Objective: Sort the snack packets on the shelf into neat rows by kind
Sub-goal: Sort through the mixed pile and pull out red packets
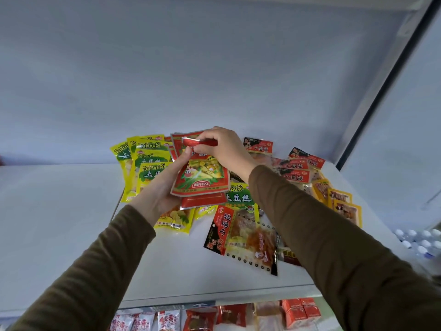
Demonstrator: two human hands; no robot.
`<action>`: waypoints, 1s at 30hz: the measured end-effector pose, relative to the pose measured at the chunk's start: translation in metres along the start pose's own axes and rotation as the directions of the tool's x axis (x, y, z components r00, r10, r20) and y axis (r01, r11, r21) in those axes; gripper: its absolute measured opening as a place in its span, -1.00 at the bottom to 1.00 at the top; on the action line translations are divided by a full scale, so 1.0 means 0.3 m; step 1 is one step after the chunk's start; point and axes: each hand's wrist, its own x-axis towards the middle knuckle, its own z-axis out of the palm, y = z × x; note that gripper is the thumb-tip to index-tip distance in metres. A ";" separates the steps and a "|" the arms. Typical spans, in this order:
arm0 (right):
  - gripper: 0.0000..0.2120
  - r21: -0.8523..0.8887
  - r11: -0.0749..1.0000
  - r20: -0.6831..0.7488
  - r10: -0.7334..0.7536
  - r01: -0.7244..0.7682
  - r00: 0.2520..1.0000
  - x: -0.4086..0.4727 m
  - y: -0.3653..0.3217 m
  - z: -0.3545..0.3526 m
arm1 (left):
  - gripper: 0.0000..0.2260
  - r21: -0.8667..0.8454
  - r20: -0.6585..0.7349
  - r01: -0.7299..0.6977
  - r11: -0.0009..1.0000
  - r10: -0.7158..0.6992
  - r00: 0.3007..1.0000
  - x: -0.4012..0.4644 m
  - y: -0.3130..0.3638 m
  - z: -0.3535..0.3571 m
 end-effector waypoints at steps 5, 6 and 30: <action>-0.77 0.066 0.996 -0.015 -0.056 0.057 0.998 0.000 -0.027 0.021 | -0.35 0.071 -0.035 0.024 0.997 -0.022 0.999 -0.006 -0.007 0.004; -0.79 0.130 0.991 -0.025 -0.037 0.040 0.999 -0.002 -0.030 0.026 | -0.43 0.073 -0.055 0.019 0.997 -0.015 0.998 -0.006 -0.009 0.004; -0.53 0.566 0.506 0.290 0.617 -0.651 0.731 0.097 0.081 0.163 | -0.66 -0.128 -0.342 -0.188 0.974 0.134 0.930 -0.167 0.002 -0.306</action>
